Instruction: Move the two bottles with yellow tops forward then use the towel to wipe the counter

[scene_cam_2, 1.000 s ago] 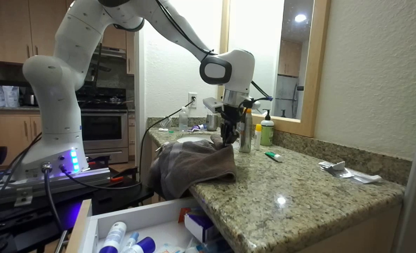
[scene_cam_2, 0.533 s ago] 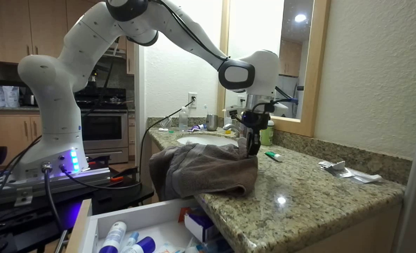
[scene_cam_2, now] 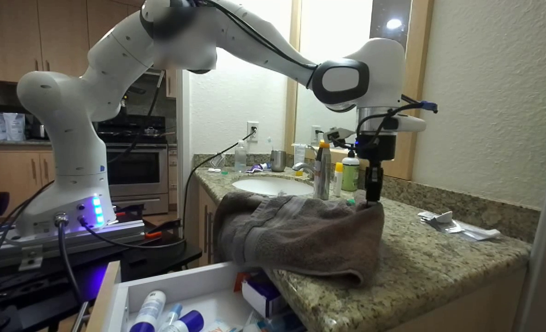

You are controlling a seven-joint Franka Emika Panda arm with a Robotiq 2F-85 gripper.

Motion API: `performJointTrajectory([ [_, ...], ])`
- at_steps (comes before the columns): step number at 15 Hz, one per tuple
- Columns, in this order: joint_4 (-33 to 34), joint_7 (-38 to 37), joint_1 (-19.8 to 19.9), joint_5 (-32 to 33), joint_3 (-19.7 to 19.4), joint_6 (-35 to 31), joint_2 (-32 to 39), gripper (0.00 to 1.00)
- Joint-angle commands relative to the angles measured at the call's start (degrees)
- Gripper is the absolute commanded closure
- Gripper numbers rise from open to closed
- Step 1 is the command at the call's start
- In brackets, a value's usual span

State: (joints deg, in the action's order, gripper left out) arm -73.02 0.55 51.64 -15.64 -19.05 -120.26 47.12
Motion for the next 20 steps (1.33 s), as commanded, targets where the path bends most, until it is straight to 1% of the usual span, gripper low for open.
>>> performJointTrajectory([
  [1,5.66,-1.38,4.06,-3.92,6.63,5.44,0.26,0.99],
  [3,8.29,-3.12,5.02,-6.28,8.96,8.0,1.55,0.99],
  [6,10.11,-6.48,4.56,-6.01,9.51,7.64,4.1,0.99],
  [12,15.39,-16.33,3.72,-0.34,5.29,4.95,12.17,0.99],
  [17,21.76,-24.51,4.2,1.96,3.7,4.76,14.76,0.99],
  [18,22.81,-25.0,4.51,1.71,4.28,5.95,14.56,0.7],
  [19,22.43,-24.0,4.3,0.51,4.35,5.91,13.74,0.68],
  [20,22.56,-23.32,4.31,-0.03,4.98,5.69,12.9,0.63],
])
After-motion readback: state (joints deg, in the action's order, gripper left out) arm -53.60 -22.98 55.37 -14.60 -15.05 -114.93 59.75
